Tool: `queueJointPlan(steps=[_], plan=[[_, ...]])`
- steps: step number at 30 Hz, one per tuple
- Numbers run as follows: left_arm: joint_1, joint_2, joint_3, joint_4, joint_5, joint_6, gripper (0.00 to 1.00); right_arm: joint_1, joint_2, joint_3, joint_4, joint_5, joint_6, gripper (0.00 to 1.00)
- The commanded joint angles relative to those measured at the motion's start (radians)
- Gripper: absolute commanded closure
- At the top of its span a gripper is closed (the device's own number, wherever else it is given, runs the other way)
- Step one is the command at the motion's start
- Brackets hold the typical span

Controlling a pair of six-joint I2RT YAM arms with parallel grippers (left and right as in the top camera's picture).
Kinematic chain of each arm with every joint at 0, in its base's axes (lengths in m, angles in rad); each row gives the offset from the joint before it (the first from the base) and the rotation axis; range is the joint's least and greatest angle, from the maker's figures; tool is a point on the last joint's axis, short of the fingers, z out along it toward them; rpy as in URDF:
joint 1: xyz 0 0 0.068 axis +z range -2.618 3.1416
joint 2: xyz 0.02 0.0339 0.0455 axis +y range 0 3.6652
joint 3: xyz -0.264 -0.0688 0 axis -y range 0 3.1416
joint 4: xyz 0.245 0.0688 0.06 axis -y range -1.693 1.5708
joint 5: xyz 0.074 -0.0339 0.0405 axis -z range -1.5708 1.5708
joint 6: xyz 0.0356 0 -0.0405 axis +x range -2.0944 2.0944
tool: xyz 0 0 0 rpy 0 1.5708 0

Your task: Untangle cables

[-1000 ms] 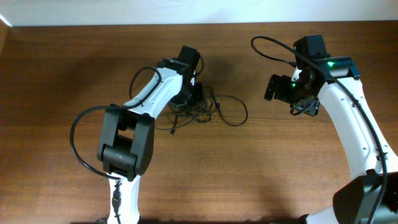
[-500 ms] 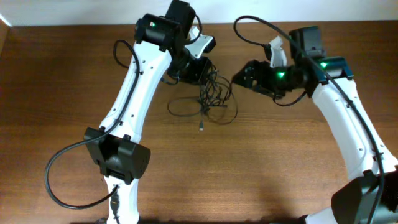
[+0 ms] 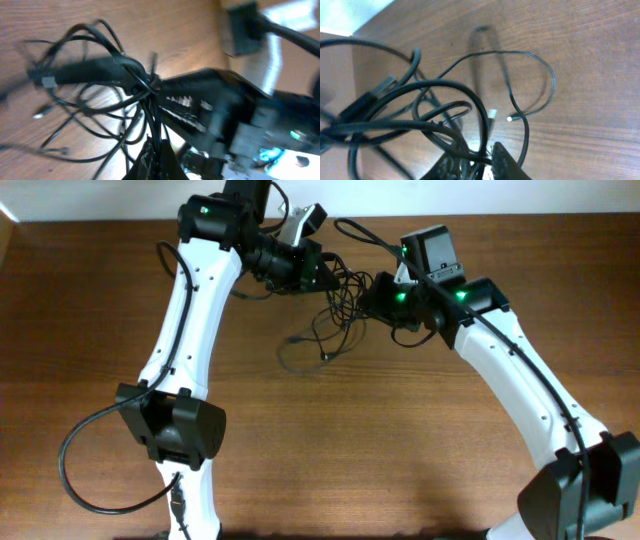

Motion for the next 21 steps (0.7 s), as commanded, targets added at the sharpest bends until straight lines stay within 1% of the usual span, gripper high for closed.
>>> queueJointPlan(steps=[1, 2, 3, 5, 6, 8, 9, 10, 11, 12, 13, 14, 15, 16, 17, 18, 19, 20, 21], plan=[[0.016, -0.031, 0.022, -0.016, 0.117, 0.09, 1.0, -0.008, 0.019, 0.007, -0.006, 0.052, 0.001, 0.93], [0.062, -0.031, 0.022, 0.001, 0.078, 0.133, 1.0, -0.035, 0.019, 0.007, -0.045, 0.054, -0.002, 0.96], [0.115, -0.031, 0.022, 0.006, -0.022, 0.132, 1.0, -0.074, 0.019, 0.007, -0.1, 0.054, -0.016, 0.96], [0.214, -0.031, 0.022, -0.011, -0.165, 0.133, 1.0, -0.177, 0.019, 0.007, -0.223, 0.054, -0.105, 0.96], [0.263, -0.031, 0.022, -0.025, -0.247, 0.132, 1.0, -0.211, 0.019, 0.007, -0.257, 0.05, -0.143, 0.96], [0.303, -0.031, 0.022, -0.042, -0.348, 0.133, 1.0, -0.274, 0.019, 0.007, -0.333, 0.05, -0.239, 0.96], [0.311, -0.031, 0.022, -0.058, -0.455, 0.132, 0.99, -0.289, 0.019, 0.007, -0.358, 0.045, -0.279, 0.96], [0.306, -0.031, 0.022, -0.064, -0.453, 0.132, 0.99, -0.286, 0.019, 0.007, -0.353, 0.002, -0.299, 0.96], [0.296, -0.031, 0.022, -0.065, -0.435, 0.132, 0.99, -0.286, 0.019, 0.007, -0.34, -0.051, -0.322, 0.96], [0.282, -0.031, 0.022, -0.065, -0.343, 0.132, 1.0, -0.286, 0.019, 0.007, -0.319, -0.123, -0.353, 0.96], [0.257, -0.031, 0.022, -0.064, -0.195, 0.145, 1.0, -0.286, 0.019, 0.008, -0.264, -0.294, -0.398, 0.87], [0.22, -0.031, 0.022, -0.071, 0.003, 0.244, 1.0, -0.283, 0.019, 0.008, -0.209, -0.44, -0.45, 0.48], [0.2, -0.031, 0.022, -0.078, 0.068, 0.269, 1.0, -0.274, 0.019, 0.011, -0.178, -0.483, -0.448, 0.33], [0.178, -0.031, 0.022, -0.089, 0.119, 0.291, 0.99, -0.256, 0.019, 0.032, -0.164, -0.491, -0.448, 0.23], [0.163, -0.031, 0.022, -0.096, 0.148, 0.291, 0.98, -0.232, 0.019, 0.063, -0.165, -0.485, -0.448, 0.21], [0.146, -0.031, 0.022, -0.098, 0.201, 0.296, 0.97, -0.202, 0.019, 0.09, -0.165, -0.441, -0.446, 0.21], [0.134, -0.031, 0.022, -0.099, 0.25, 0.305, 0.96, -0.161, 0.019, 0.113, -0.165, -0.347, -0.416, 0.21], [0.127, -0.031, 0.022, -0.099, 0.273, 0.305, 0.96, -0.138, 0.019, 0.12, -0.163, -0.306, -0.396, 0.22], [0.112, -0.031, 0.022, -0.099, 0.3, 0.305, 0.96, -0.095, 0.019, 0.121, -0.147, -0.236, -0.363, 0.27]])
